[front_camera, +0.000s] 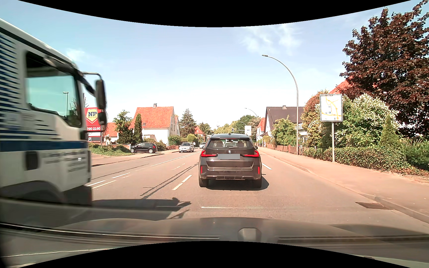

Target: Follow the waypoints while adhering to traffic rules and regulations

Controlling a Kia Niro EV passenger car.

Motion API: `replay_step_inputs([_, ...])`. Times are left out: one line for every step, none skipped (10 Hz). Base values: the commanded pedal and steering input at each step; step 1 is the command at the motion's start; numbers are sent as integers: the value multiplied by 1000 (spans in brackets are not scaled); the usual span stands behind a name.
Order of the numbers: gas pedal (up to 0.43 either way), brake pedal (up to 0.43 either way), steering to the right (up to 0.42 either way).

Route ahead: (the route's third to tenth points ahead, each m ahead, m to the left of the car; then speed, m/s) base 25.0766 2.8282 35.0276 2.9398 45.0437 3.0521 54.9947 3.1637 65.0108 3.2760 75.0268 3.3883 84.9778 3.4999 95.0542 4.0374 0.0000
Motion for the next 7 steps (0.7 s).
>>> replay_step_inputs([0, 6, 8])
replay_step_inputs([0, 6, 7])
replay_step_inputs([0, 6, 8])
replay_step_inputs([0, 6, 8])
replay_step_inputs([0, 6, 8])
replay_step_inputs([0, 6, 8])
replay_step_inputs([0, 6, 8])
